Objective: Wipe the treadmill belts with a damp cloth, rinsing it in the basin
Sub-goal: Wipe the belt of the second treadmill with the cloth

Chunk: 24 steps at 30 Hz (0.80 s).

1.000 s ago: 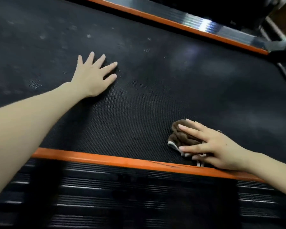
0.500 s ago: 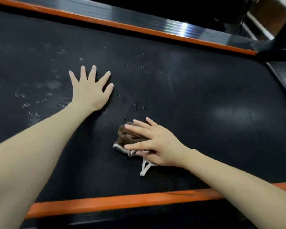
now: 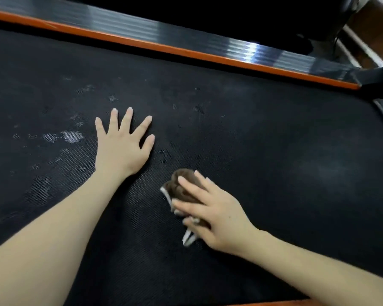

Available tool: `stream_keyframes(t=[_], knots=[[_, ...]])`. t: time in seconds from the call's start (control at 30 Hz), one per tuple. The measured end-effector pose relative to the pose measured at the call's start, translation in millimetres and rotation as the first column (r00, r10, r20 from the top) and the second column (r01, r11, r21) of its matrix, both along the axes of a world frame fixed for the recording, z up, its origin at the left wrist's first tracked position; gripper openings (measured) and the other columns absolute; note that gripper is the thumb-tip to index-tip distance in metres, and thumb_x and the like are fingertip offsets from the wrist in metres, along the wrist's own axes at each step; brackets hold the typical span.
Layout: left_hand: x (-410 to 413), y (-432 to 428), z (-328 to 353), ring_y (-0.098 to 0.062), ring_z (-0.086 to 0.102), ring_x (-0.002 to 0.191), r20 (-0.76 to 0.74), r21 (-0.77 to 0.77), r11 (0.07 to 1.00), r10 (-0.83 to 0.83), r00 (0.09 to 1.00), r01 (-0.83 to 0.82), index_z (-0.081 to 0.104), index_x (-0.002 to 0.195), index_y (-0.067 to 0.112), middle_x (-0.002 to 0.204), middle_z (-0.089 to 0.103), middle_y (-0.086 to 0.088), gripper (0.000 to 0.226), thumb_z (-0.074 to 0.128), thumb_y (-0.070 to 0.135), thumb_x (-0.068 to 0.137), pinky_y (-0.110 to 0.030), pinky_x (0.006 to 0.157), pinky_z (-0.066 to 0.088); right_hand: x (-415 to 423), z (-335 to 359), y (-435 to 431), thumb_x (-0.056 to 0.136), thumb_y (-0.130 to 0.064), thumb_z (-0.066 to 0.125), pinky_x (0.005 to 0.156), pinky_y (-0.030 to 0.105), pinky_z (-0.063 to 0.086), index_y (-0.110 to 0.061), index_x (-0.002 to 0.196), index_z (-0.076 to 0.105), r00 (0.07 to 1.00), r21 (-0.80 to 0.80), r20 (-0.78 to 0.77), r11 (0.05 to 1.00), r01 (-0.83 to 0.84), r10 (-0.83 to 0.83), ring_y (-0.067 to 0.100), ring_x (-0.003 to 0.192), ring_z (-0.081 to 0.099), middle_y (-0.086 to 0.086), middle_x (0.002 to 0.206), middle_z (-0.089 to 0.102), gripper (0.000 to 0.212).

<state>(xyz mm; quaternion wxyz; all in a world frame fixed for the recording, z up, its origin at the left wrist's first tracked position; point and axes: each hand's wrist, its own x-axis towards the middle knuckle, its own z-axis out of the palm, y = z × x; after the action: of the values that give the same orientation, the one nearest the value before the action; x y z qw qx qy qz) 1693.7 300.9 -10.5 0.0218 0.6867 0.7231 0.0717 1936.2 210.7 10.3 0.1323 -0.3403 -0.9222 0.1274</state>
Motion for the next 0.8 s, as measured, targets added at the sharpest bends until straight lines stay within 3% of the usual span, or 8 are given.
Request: stream_keyframes(t=[0.1,0.17,0.3,0.37,0.47,0.57,0.67,0.8], knots=[[-1,0,-1,-0.033,0.006,0.146,-0.010,0.014,1.000,0.007,1.000,-0.007,0.023,0.147,0.042,0.159,0.015,-0.006,0.057,0.015,0.059,0.093,-0.058,0.114,0.002,18,4,59,0.084,-0.028,0.054,0.101,0.052,0.038,-0.025,0.114,0.067,0.988,0.146,0.066,0.978,-0.151,0.143,0.039,0.124,0.049,0.010,0.137,0.052,0.033],[0,1,-2,-0.032,0.004,0.146,-0.013,0.000,1.000,0.013,1.000,-0.013,0.021,0.147,0.044,0.159,0.014,-0.005,0.057,0.013,0.060,0.093,-0.057,0.114,0.001,32,3,136,0.084,-0.020,0.052,0.098,0.056,0.042,-0.018,0.110,0.069,0.986,0.244,-0.011,0.956,0.165,-0.167,0.041,0.118,0.053,0.014,0.133,0.055,0.031],[1,2,-3,-0.031,0.002,0.146,-0.022,-0.008,1.000,0.026,0.999,-0.027,0.017,0.148,0.044,0.160,0.011,-0.005,0.056,0.019,0.059,0.094,-0.057,0.115,-0.001,40,4,232,0.096,-0.026,0.043,0.112,0.047,0.026,-0.030,0.128,0.058,0.641,0.016,-0.042,0.641,0.768,-0.767,0.038,0.137,0.028,0.003,0.151,0.035,0.035],[0,2,-2,-0.031,0.001,0.146,-0.027,-0.019,1.000,0.023,0.999,-0.023,0.016,0.148,0.044,0.160,0.010,-0.005,0.057,0.017,0.059,0.093,-0.057,0.115,-0.001,14,-2,222,0.092,-0.025,0.044,0.108,0.047,0.031,-0.028,0.121,0.063,0.706,0.109,-0.029,0.700,0.706,-0.707,0.044,0.126,0.039,0.008,0.144,0.043,0.034],[1,1,-3,-0.031,0.001,0.146,-0.038,-0.018,0.999,0.027,0.999,-0.027,0.015,0.149,0.043,0.160,0.009,-0.005,0.059,0.009,0.061,0.092,-0.057,0.114,0.000,-21,-15,163,0.089,-0.028,0.041,0.109,0.049,0.030,-0.023,0.115,0.068,0.952,0.146,-0.029,0.941,0.304,-0.303,0.045,0.124,0.045,0.013,0.139,0.049,0.038],[1,0,-3,-0.032,0.002,0.146,-0.042,-0.017,1.000,0.022,0.999,-0.023,0.014,0.149,0.043,0.160,0.010,-0.005,0.069,0.000,0.064,0.084,-0.057,0.114,0.001,-12,-11,149,0.090,-0.030,0.041,0.108,0.047,0.029,-0.022,0.120,0.065,0.996,0.144,0.012,0.986,0.088,-0.091,0.040,0.131,0.041,0.009,0.143,0.046,0.040],[0,0,-3,-0.031,0.001,0.146,-0.039,-0.022,1.000,0.022,0.999,-0.022,0.012,0.149,0.043,0.160,0.008,-0.004,0.070,-0.004,0.063,0.083,-0.056,0.115,0.000,12,-10,207,0.092,-0.024,0.044,0.108,0.047,0.028,-0.020,0.120,0.065,0.929,0.187,-0.034,0.911,0.367,-0.368,0.042,0.129,0.040,0.010,0.144,0.044,0.035],[1,1,-5,-0.032,0.006,0.146,-0.010,0.023,1.000,0.021,1.000,-0.021,0.021,0.148,0.043,0.159,0.016,-0.005,0.067,0.003,0.062,0.086,-0.057,0.115,0.003,34,-6,286,0.096,-0.022,0.041,0.110,0.049,0.026,-0.024,0.130,0.056,0.657,0.108,-0.027,0.651,0.752,-0.754,0.043,0.131,0.032,0.011,0.148,0.036,0.037]])
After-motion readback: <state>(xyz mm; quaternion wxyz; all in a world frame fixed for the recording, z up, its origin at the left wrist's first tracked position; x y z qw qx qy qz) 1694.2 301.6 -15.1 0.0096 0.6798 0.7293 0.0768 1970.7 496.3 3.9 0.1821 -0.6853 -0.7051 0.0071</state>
